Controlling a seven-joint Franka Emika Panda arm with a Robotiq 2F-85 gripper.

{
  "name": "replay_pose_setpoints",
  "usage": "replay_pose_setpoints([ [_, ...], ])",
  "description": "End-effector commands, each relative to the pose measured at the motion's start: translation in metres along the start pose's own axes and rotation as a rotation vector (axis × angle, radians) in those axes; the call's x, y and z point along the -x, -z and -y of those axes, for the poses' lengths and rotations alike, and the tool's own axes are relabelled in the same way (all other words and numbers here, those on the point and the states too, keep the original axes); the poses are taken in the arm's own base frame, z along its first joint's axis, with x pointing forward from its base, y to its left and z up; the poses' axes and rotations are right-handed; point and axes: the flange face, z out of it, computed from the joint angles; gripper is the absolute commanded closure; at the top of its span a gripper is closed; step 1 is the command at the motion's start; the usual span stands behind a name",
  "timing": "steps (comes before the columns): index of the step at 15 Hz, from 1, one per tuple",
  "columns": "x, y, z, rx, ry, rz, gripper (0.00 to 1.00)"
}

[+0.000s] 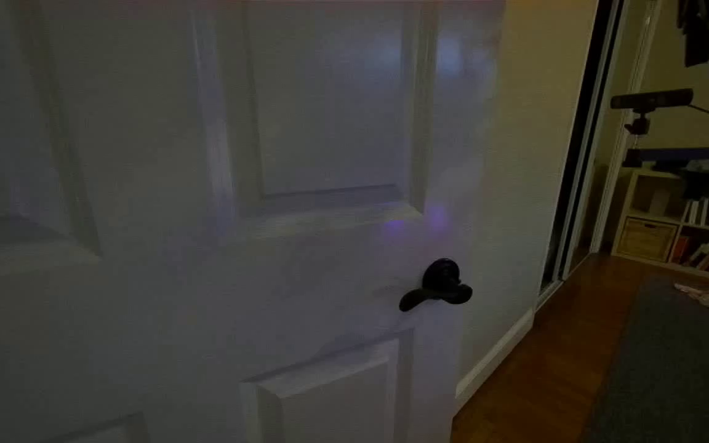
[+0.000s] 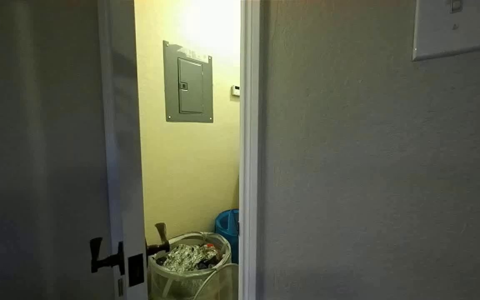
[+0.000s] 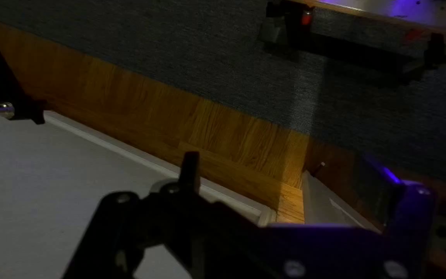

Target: Close the door

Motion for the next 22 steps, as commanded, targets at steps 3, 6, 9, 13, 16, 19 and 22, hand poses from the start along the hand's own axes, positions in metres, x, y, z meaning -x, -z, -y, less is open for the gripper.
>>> replay_pose_setpoints([
  [3, 0.0, 0.001, 0.0, 0.0, 0.0, 0.001, 0.0],
  [6, 0.0, 0.001, 0.0, 0.0, 0.0, 0.001, 0.0],
  [9, -0.003, -0.001, 0.001, -0.012, -0.001, -0.003, 0.0],
  [13, -0.031, -0.015, 0.017, -0.052, -0.059, -0.001, 0.0],
  [16, -0.062, -0.033, 0.033, -0.13, -0.208, 0.013, 0.0],
  [19, -0.083, -0.047, 0.047, -0.193, -0.36, 0.023, 0.0],
  [22, -0.102, -0.05, 0.059, -0.253, -0.505, 0.006, 0.0],
])
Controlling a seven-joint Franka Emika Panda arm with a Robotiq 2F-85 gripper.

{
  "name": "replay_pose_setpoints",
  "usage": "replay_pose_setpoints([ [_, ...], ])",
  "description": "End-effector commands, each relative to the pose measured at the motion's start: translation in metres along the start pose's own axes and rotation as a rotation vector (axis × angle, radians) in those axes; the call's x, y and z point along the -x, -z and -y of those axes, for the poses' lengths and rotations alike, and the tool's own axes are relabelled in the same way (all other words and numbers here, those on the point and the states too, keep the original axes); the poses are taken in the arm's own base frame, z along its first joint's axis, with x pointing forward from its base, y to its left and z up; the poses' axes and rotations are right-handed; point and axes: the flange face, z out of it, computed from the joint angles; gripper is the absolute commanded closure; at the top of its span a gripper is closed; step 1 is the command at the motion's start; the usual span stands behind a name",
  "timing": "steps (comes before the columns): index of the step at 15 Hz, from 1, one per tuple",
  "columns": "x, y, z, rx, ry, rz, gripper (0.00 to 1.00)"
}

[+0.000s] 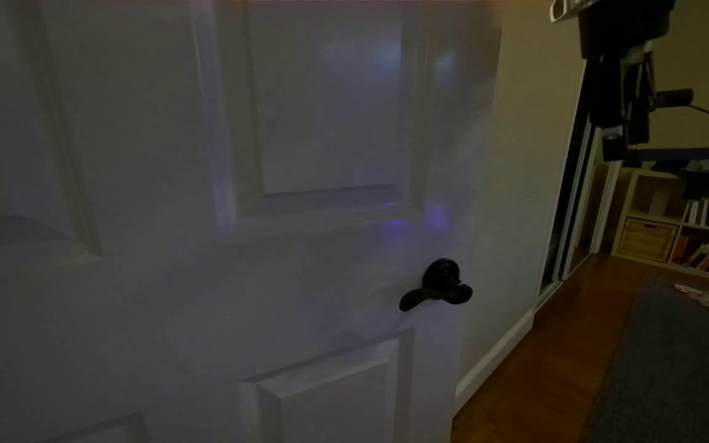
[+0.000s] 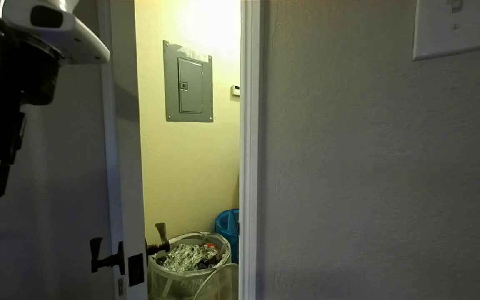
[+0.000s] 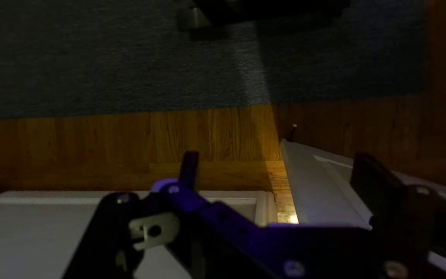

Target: Close the door

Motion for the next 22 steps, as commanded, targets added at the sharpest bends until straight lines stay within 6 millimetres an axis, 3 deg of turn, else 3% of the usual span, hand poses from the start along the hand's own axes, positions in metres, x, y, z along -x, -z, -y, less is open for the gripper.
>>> replay_pose_setpoints([
  [1, -0.014, 0.004, 0.019, -0.087, -0.176, -0.025, 0.0],
  [3, -0.023, 0.011, 0.04, -0.144, -0.259, -0.054, 0.0],
  [4, -0.016, 0.003, 0.023, -0.097, -0.177, -0.03, 0.0],
  [7, -0.022, 0.009, 0.038, -0.119, -0.222, -0.049, 0.0],
  [10, -0.023, 0.009, 0.039, -0.121, -0.231, -0.047, 0.0],
  [13, -0.027, 0.0, 0.05, -0.192, -0.363, -0.108, 0.0],
  [22, -0.011, -0.021, 0.109, -0.368, -0.624, -0.341, 0.0],
])
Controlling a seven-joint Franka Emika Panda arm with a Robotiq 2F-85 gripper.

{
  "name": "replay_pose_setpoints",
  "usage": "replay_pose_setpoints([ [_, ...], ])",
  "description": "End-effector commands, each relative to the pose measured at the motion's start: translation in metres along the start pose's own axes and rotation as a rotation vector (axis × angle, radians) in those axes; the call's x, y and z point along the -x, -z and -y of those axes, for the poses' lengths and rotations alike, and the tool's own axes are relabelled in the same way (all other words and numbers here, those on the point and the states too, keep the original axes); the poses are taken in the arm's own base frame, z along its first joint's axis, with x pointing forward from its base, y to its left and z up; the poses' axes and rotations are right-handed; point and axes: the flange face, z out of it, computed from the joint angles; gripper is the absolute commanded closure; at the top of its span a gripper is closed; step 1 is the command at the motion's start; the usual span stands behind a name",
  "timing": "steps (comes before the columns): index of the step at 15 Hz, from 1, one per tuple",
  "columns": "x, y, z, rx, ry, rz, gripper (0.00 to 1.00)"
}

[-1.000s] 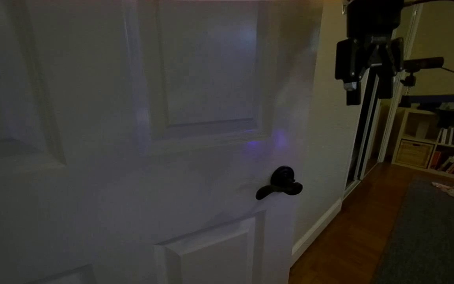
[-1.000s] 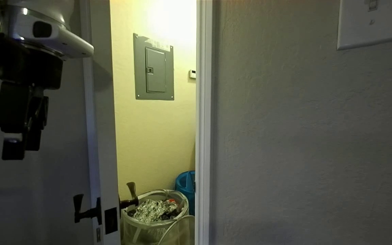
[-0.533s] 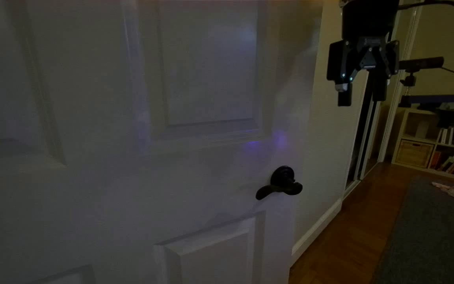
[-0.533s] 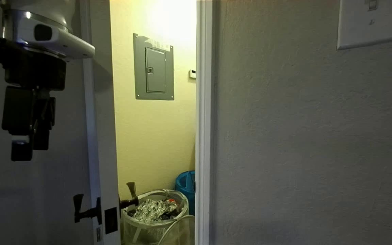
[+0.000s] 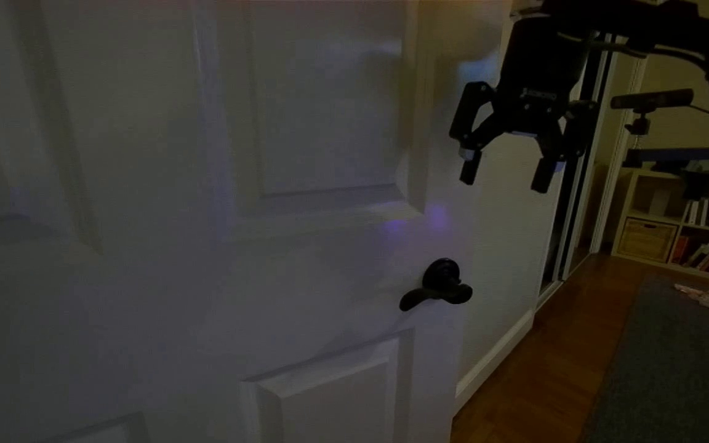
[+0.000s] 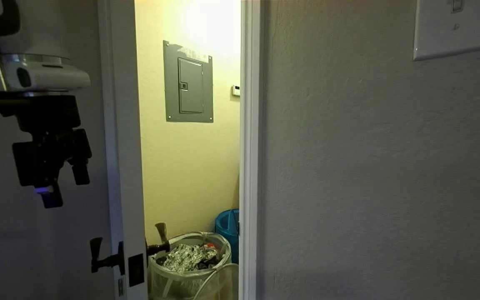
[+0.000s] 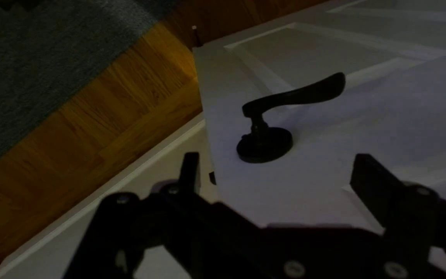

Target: Close the door

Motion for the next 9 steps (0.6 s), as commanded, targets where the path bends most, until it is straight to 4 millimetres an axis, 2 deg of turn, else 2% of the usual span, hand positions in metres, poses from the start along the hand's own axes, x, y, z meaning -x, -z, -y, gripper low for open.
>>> replay_pose_setpoints([
  [1, 0.029, -0.006, 0.002, -0.071, -0.083, -0.065, 0.0],
  [4, 0.039, -0.012, 0.008, -0.096, -0.119, -0.119, 0.0],
  [6, 0.038, -0.014, 0.007, -0.09, -0.146, -0.162, 0.26],
  [9, 0.032, -0.016, 0.005, -0.076, -0.189, -0.203, 0.47],
])
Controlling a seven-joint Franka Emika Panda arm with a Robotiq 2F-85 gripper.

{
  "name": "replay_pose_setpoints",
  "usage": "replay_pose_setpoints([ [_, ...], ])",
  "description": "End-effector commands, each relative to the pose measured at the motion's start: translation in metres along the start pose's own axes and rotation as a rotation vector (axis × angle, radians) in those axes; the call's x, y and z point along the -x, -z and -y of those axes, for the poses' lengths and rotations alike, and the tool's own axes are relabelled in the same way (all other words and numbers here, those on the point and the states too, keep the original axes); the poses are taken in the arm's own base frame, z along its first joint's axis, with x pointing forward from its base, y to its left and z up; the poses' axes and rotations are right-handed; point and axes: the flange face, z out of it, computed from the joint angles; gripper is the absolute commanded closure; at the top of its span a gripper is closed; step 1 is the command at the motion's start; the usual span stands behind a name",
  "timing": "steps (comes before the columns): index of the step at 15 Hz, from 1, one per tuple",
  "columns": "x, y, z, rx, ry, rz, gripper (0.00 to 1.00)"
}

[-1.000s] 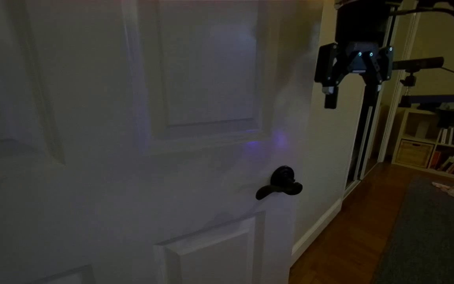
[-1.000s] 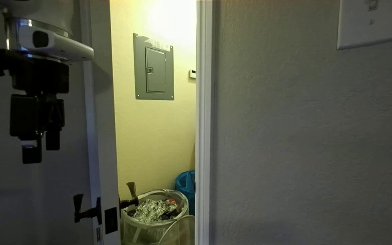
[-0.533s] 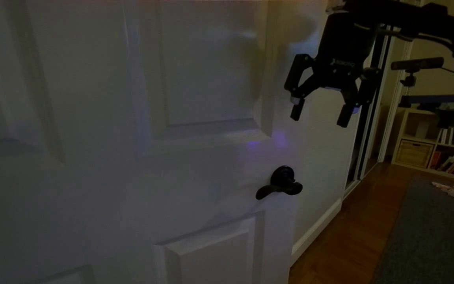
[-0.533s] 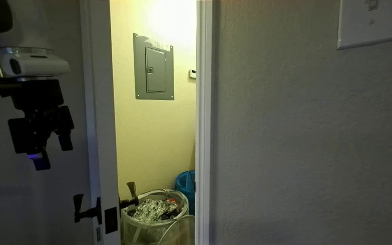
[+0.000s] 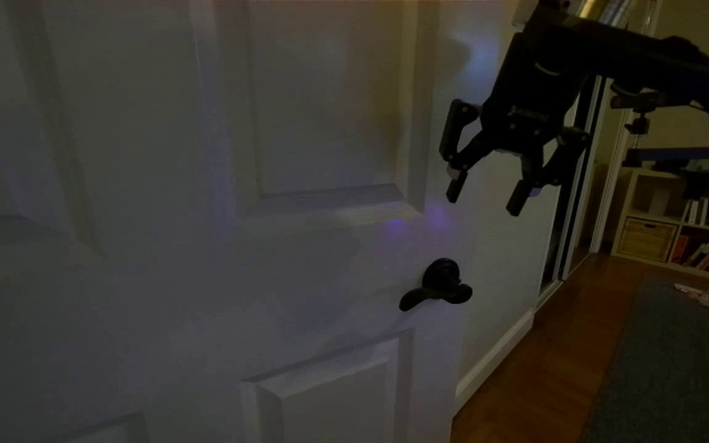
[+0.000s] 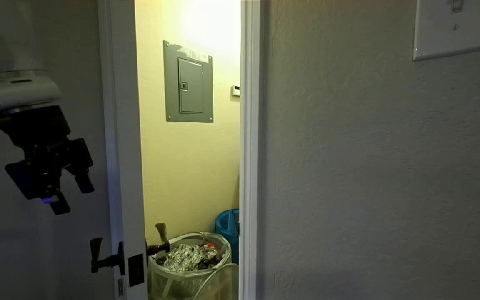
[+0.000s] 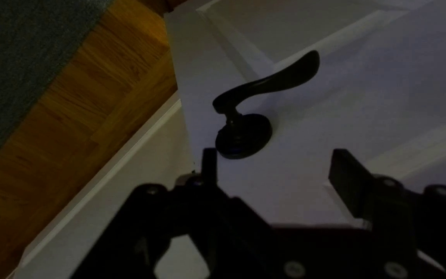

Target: Close the door

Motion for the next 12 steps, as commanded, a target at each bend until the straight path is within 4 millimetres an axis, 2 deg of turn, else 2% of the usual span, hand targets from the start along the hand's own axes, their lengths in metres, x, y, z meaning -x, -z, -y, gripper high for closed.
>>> replay_pose_setpoints([
  [1, -0.003, 0.002, -0.008, -0.008, -0.063, -0.061, 0.53],
  [7, -0.026, 0.0, -0.008, -0.004, -0.144, -0.128, 0.93],
  [12, -0.048, -0.001, -0.005, -0.01, -0.177, -0.183, 1.0],
])
